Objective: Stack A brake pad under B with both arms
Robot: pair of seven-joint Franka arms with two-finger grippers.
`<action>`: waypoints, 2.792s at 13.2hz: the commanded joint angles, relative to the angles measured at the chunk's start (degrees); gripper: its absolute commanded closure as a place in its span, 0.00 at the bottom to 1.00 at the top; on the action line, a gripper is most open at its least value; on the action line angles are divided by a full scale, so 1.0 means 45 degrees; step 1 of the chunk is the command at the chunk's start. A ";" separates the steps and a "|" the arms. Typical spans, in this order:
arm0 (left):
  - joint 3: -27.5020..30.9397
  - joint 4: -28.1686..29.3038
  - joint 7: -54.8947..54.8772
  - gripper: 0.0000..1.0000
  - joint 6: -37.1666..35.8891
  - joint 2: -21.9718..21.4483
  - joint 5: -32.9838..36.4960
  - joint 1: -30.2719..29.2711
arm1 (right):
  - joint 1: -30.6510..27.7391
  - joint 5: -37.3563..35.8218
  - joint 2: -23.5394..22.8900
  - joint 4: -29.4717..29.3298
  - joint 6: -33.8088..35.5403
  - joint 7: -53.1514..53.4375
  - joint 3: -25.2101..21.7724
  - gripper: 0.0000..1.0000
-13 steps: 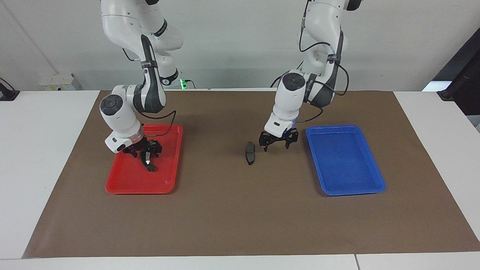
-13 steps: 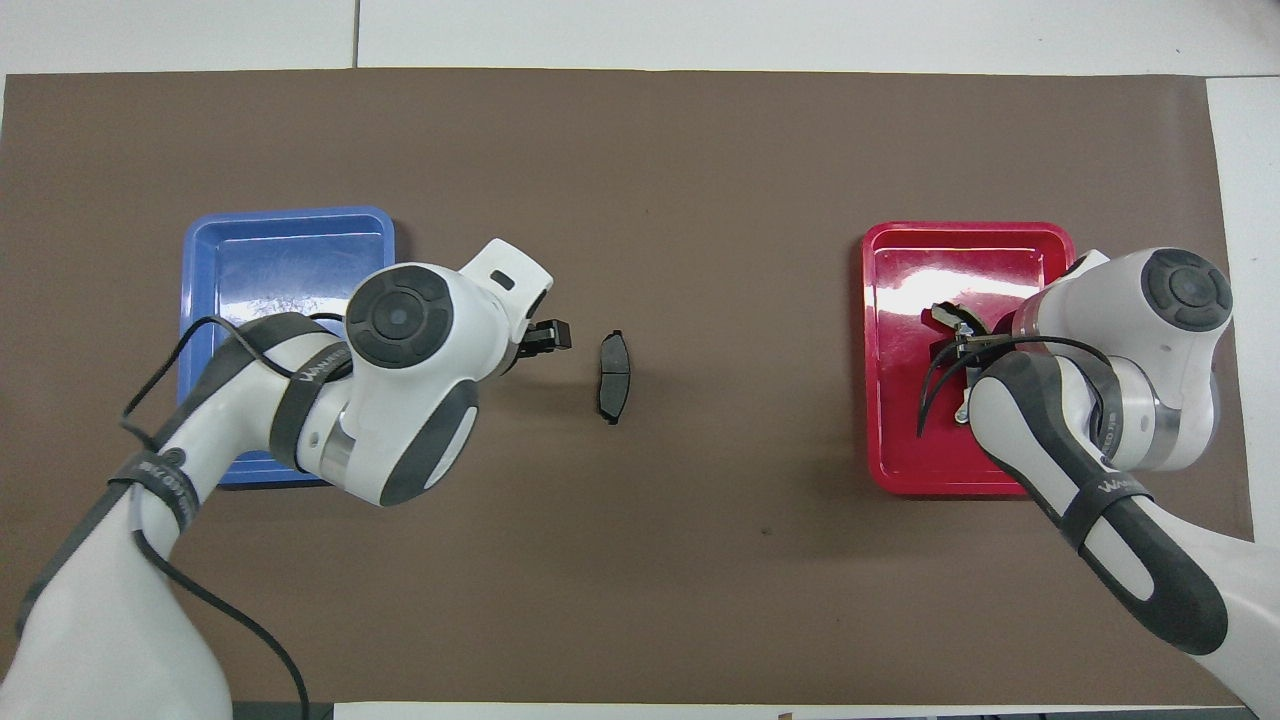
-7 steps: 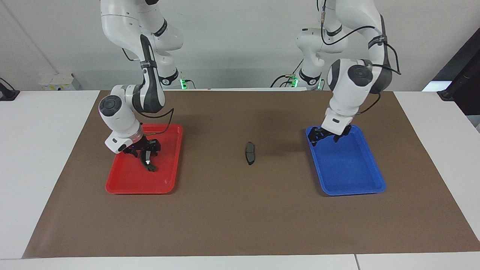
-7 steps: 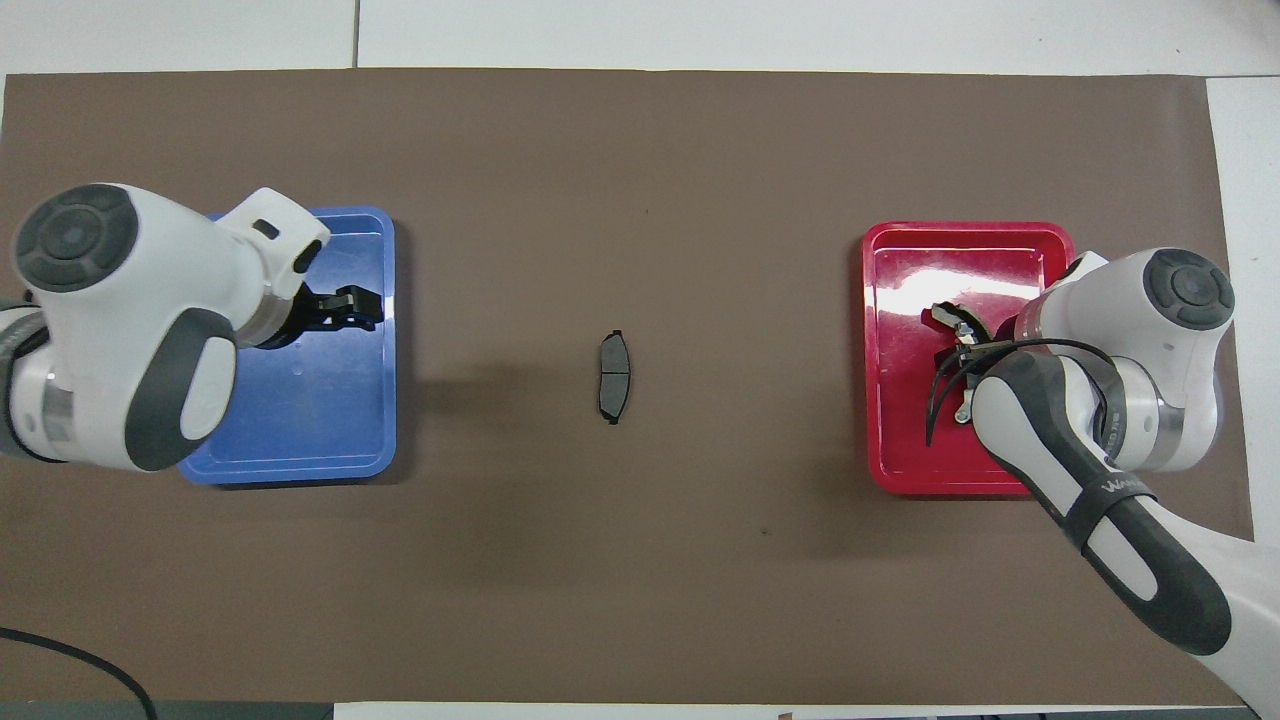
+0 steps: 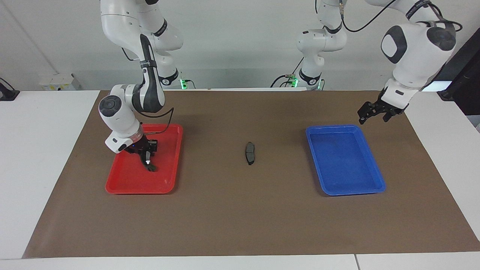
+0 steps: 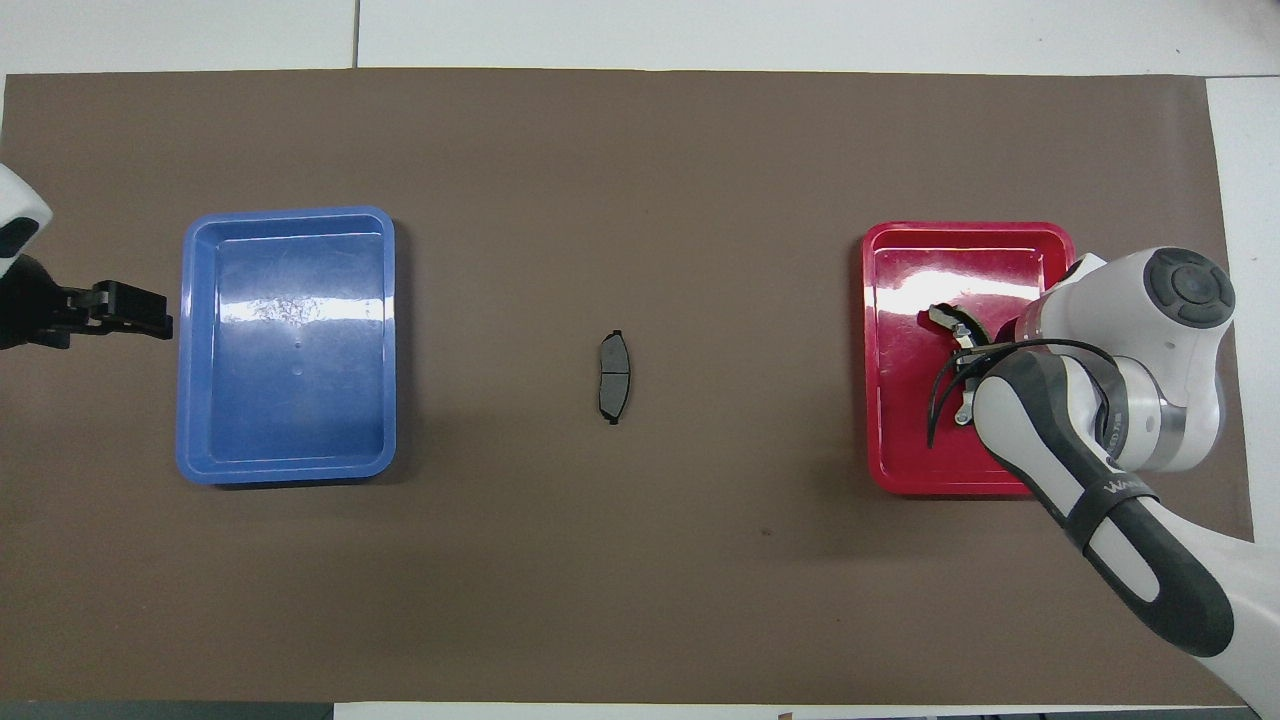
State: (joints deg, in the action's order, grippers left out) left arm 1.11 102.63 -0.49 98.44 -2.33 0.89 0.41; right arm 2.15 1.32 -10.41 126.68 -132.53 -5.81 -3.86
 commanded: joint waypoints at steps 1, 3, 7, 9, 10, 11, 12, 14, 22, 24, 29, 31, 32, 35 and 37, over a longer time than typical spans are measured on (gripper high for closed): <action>-0.0128 -0.2254 -0.0419 0.00 -0.1988 0.0771 -0.0101 -0.0228 | 0.0029 0.0233 0.0205 -0.0571 0.1029 0.0625 0.0037 1.00; -0.0128 -0.2708 -0.0477 0.00 -0.2519 0.0831 -0.0120 -0.0208 | 0.0049 0.0233 0.0224 -0.0983 0.1540 0.0802 0.0095 1.00; -0.0148 -0.1811 -0.0419 0.00 -0.2423 0.0441 -0.0120 -0.0032 | 0.1217 0.0233 0.0322 -0.2503 0.3393 0.2827 0.0134 1.00; -0.0148 -0.1811 -0.0418 0.00 -0.2345 0.0460 -0.0120 -0.0090 | 0.2522 0.0039 0.0108 -0.3674 0.4272 0.4410 0.0134 1.00; -0.0148 -0.1811 -0.0419 0.00 -0.2345 0.0460 -0.0120 -0.0129 | 0.3032 0.0038 0.0030 -0.4085 0.4547 0.4842 0.0134 1.00; -0.0129 -0.1830 -0.0399 0.00 -0.2364 0.0460 -0.0120 -0.0130 | 0.3520 0.0134 -0.0106 -0.4341 0.4608 0.5639 0.0134 1.00; -0.0148 -0.1811 -0.0438 0.00 -0.2364 0.0441 -0.0120 -0.0130 | 0.4086 0.0155 -0.0301 -0.4498 0.4608 0.6517 0.0134 1.00; -0.0129 -0.1811 -0.0399 0.00 -0.2364 0.0460 -0.0120 -0.0130 | 0.5258 0.0213 -0.0594 -0.4752 0.4433 0.7692 0.0134 1.00; -0.0128 -0.1810 -0.0380 0.00 -0.2364 0.0441 -0.0120 -0.0227 | 0.7898 0.0897 -0.3368 -0.7039 0.3439 1.0686 0.0193 1.00; -0.0128 -0.1791 -0.0380 0.00 -0.2384 0.0441 -0.0120 -0.0228 | 0.7939 0.0917 -0.3428 -0.6942 0.3164 1.0705 0.0193 1.00; -0.0128 -0.1791 -0.0380 0.00 -0.2384 0.0441 -0.0120 -0.0208 | 0.8174 0.1053 -0.3389 -0.6141 0.2167 1.1290 0.0193 1.00; -0.0128 -0.1791 -0.0380 0.00 -0.2384 0.0441 -0.0120 -0.0208 | 0.8213 0.1034 -0.3331 -0.5946 0.2070 1.1272 0.0212 1.00; -0.0128 -0.1791 -0.0380 0.00 -0.2384 0.0441 -0.0120 -0.0208 | 0.8213 0.1034 -0.3330 -0.5906 0.2050 1.1272 0.0212 1.00; -0.0128 -0.1791 -0.0380 0.00 -0.2384 0.0441 -0.0120 -0.0208 | 0.8232 0.1034 -0.3253 -0.5537 0.1544 1.1272 0.0387 1.00; -0.0128 -0.1810 -0.0379 0.00 -0.2384 0.0441 -0.0120 -0.0208 | 0.8232 0.1034 -0.3252 -0.5476 0.1503 1.1272 0.0427 1.00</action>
State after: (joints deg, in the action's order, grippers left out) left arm 0.62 94.07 -1.68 88.07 0.17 0.88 -0.16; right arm 39.26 5.23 -26.33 100.41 -124.50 44.03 -2.50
